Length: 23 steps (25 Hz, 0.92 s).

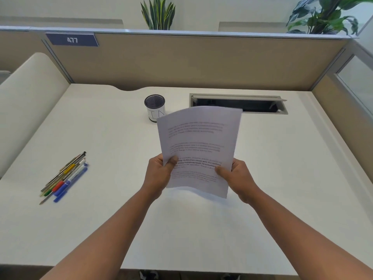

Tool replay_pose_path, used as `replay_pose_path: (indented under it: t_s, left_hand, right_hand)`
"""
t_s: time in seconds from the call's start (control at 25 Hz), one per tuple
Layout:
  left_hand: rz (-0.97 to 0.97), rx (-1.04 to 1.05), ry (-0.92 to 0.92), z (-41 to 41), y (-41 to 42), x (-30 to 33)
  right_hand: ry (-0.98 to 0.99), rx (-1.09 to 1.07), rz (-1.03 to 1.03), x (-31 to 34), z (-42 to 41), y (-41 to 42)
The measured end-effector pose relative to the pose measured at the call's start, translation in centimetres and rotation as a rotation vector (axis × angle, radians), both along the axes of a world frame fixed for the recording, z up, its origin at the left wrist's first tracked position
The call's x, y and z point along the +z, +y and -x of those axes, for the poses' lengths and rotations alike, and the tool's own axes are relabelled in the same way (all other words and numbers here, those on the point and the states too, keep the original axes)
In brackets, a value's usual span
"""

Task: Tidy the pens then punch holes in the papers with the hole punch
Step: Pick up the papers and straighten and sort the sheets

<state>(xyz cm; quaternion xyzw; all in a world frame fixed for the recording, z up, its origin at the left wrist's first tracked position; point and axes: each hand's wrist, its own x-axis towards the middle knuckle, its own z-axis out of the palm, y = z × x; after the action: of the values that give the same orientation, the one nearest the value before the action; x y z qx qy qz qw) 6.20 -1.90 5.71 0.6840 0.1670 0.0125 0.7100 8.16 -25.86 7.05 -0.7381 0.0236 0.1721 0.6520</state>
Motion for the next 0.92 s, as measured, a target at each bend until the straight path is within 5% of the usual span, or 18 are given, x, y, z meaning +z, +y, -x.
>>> replay_pose_path:
  t_s: [0.32,0.48,0.72,0.92]
  left_hand:
    - [0.546,0.269,0.154,-0.9,0.8,0.4]
    - [0.663,0.261,0.13,-0.9,-1.2,0.4]
    - [0.708,0.23,0.174,-0.4,-2.3,-0.4]
    - [0.351,0.328,0.156,-1.1,2.5,-0.8]
  right_hand:
    - [0.281,-0.128,-0.411,-0.6,0.5,0.0]
    - [0.276,-0.212,-0.591,-1.1,1.4,2.8]
    - [0.204,-0.283,-0.507,-1.1,0.8,3.6]
    - [0.116,-0.182,-0.321,-0.5,-0.5,0.1]
